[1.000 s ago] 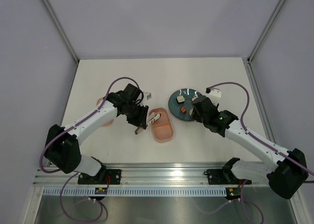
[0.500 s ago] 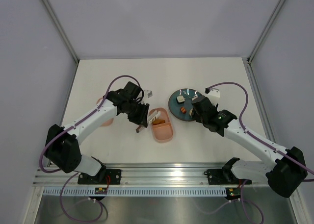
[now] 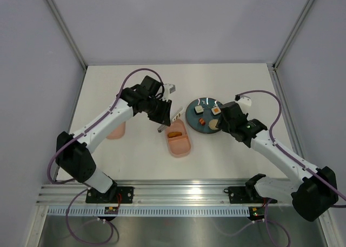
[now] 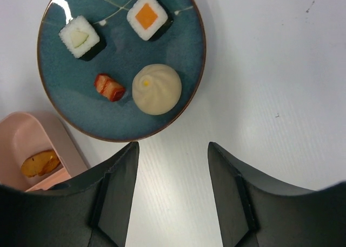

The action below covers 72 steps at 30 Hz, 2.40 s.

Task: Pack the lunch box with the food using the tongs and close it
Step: Pick up the fake food from the plate.

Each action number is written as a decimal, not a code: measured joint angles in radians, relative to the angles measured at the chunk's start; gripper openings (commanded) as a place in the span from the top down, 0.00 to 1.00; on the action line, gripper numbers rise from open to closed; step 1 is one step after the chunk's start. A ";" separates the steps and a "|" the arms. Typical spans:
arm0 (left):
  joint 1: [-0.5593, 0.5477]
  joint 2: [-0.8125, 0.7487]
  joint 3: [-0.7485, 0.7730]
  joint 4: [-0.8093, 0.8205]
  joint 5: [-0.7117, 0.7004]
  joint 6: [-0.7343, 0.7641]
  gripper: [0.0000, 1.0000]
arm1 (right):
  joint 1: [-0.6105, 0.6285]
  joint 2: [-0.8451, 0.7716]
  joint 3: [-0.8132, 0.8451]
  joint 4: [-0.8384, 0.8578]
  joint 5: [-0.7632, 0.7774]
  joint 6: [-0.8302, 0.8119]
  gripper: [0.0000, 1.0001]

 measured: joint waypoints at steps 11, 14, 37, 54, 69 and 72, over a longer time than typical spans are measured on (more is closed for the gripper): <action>-0.052 0.209 0.173 0.008 -0.024 0.043 0.69 | -0.099 -0.059 -0.002 -0.006 -0.027 -0.033 0.37; -0.066 0.253 0.206 -0.001 -0.032 0.068 0.69 | -0.105 -0.059 -0.002 -0.008 -0.034 -0.035 0.37; -0.154 0.377 0.227 0.015 -0.057 0.084 0.61 | -0.126 -0.077 -0.002 -0.034 -0.045 -0.051 0.37; -0.196 0.482 0.278 0.006 -0.139 0.109 0.60 | -0.126 -0.094 -0.003 -0.045 -0.058 -0.051 0.37; -0.196 0.550 0.360 -0.018 -0.174 0.119 0.59 | -0.126 -0.098 -0.003 -0.046 -0.058 -0.052 0.37; -0.197 0.551 0.372 -0.022 -0.174 0.120 0.59 | -0.126 -0.098 -0.003 -0.046 -0.058 -0.052 0.37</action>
